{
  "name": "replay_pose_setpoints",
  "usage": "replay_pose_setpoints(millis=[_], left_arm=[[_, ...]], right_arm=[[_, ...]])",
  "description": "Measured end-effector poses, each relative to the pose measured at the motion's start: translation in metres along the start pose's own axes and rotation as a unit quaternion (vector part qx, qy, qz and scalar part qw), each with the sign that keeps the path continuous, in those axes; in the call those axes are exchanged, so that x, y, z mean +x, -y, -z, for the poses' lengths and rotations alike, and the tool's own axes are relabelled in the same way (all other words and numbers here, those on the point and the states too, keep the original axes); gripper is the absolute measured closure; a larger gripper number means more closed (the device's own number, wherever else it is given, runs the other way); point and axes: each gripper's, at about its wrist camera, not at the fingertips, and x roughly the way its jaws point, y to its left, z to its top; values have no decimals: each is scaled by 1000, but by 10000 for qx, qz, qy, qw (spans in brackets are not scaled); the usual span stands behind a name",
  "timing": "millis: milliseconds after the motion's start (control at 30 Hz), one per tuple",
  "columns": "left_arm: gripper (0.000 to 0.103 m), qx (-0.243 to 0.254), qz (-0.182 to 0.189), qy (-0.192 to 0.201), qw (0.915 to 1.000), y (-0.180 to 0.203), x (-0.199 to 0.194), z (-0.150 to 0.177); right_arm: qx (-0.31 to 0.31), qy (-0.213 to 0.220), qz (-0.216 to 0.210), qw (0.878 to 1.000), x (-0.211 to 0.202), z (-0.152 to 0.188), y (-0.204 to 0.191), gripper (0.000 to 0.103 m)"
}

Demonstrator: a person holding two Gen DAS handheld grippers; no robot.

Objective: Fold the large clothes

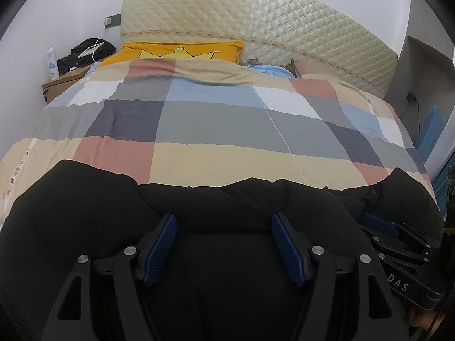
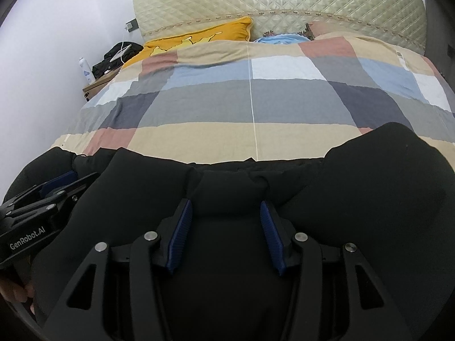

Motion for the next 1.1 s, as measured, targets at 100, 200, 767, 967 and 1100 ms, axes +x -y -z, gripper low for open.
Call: replay_pose_setpoints(millis=[100, 200, 767, 967, 1100], left_arm=[[34, 154, -79, -6, 9999, 5, 2, 2], [34, 176, -126, -13, 9998, 6, 2, 4], [34, 223, -176, 605, 9978, -44, -118, 19], [34, 132, -379, 452, 9982, -74, -116, 43], [34, 177, -428, 375, 9982, -83, -101, 55]], right_arm=[[-129, 26, 120, 9998, 2, 4, -5, 52], [-164, -20, 134, 9998, 5, 4, -5, 52], [-384, 542, -337, 9972, -102, 20, 19, 39], [-149, 413, -351, 9984, -102, 35, 51, 37], [-148, 383, -404, 9983, -88, 39, 67, 36]])
